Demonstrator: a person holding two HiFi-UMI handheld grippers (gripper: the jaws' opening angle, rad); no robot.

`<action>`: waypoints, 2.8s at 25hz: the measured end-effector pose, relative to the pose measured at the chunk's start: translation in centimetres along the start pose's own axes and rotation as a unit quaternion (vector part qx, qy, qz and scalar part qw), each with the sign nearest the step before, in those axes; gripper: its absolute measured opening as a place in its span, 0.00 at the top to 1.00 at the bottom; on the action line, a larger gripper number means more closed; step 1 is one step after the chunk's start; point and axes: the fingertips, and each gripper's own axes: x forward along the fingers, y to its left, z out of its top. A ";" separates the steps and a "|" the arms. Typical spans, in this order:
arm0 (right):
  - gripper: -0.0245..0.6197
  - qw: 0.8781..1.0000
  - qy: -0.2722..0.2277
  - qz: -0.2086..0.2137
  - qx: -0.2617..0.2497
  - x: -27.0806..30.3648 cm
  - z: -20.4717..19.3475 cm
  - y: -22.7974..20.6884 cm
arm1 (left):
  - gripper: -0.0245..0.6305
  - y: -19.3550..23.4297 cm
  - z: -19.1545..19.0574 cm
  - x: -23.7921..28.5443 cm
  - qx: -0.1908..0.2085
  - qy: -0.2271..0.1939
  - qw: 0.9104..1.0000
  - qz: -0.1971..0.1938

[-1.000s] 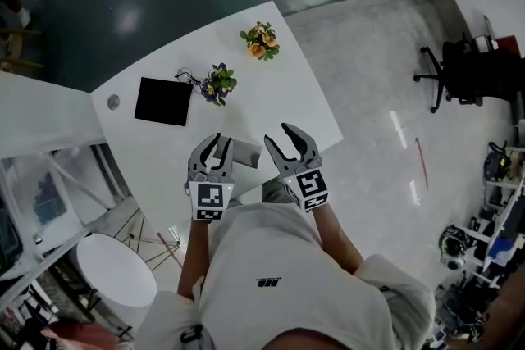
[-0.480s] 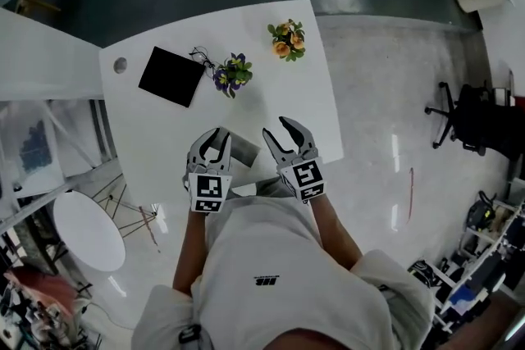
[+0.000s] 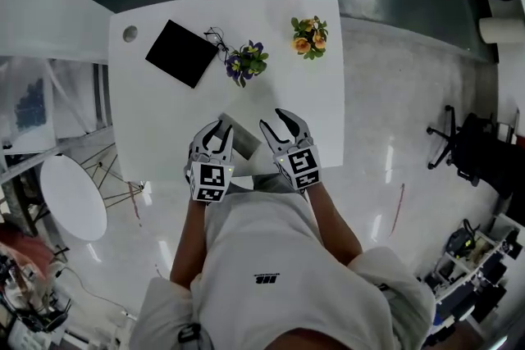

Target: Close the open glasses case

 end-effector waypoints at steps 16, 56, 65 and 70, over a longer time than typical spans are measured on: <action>0.67 0.996 0.042 0.074 -0.026 3.1 -3.8 1.0 | 0.79 -1.8 -3.9 2.4 -0.049 0.037 0.998 0.027; 0.70 0.996 0.062 0.065 -0.017 4.6 -6.3 3.6 | 0.79 -4.1 -6.0 3.7 -0.047 0.040 0.998 -0.018; 0.71 0.997 0.061 0.051 -0.020 4.1 -6.3 4.4 | 0.79 -4.1 -6.3 2.9 -0.050 0.032 0.998 -0.026; 0.71 0.997 0.059 0.049 -0.018 4.2 -6.3 4.7 | 0.79 -4.0 -6.6 2.7 -0.050 0.029 0.998 -0.026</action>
